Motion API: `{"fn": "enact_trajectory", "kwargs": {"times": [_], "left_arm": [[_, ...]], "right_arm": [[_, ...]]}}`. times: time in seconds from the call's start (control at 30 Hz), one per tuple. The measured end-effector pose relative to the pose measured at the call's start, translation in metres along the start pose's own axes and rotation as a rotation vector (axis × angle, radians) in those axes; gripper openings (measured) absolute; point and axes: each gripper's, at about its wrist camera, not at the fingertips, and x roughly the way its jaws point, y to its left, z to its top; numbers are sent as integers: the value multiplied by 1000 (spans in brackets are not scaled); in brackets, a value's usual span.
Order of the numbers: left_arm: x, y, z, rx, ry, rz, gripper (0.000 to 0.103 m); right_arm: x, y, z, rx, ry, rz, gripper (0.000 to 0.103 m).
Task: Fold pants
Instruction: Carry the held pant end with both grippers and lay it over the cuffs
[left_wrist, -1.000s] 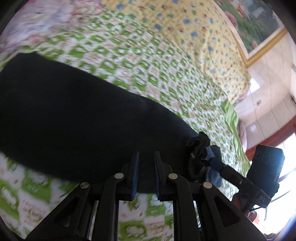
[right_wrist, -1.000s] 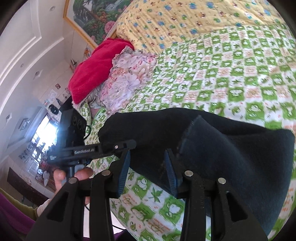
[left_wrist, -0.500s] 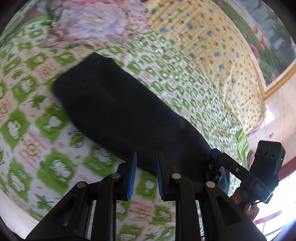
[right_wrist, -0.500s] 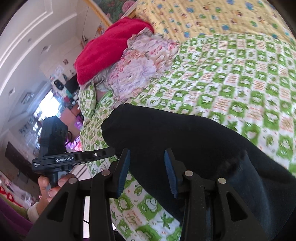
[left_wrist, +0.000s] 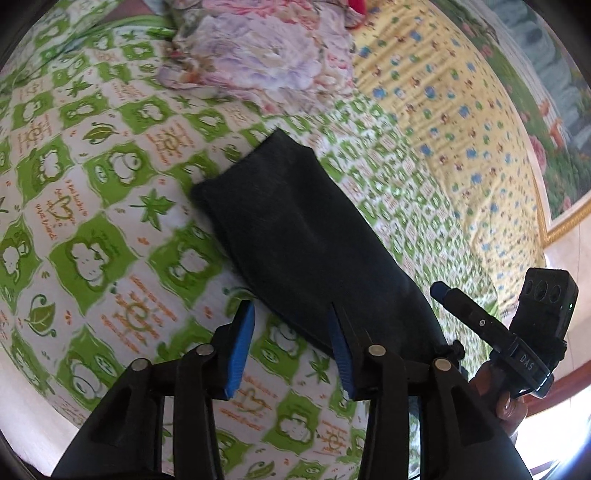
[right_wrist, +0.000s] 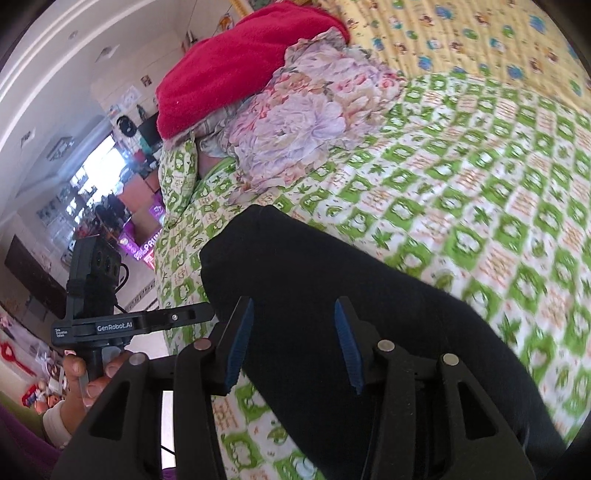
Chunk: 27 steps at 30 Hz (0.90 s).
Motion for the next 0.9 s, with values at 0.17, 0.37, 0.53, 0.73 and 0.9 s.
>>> {"fn": "enact_trajectory", "kwargs": {"times": [0.17,0.37,0.53,0.73,0.9], "left_arm": [[2,12,8,-37,-13,10,42],[6,24,14,-84,-21,9,45],[10,33,18,-116,-21,-5,45],[14,36,19,-137,-26,-7,46],[20,38,24,-155,-31,-12,46]], "right_arm": [[26,5,22,-51,50,0,48],[62,12,49,-126,94,14,48],[90,9,65,-155,135,52,48],[129,7,80,-188,238,99,49],[154,7,91,-221,317,145,48]]}}
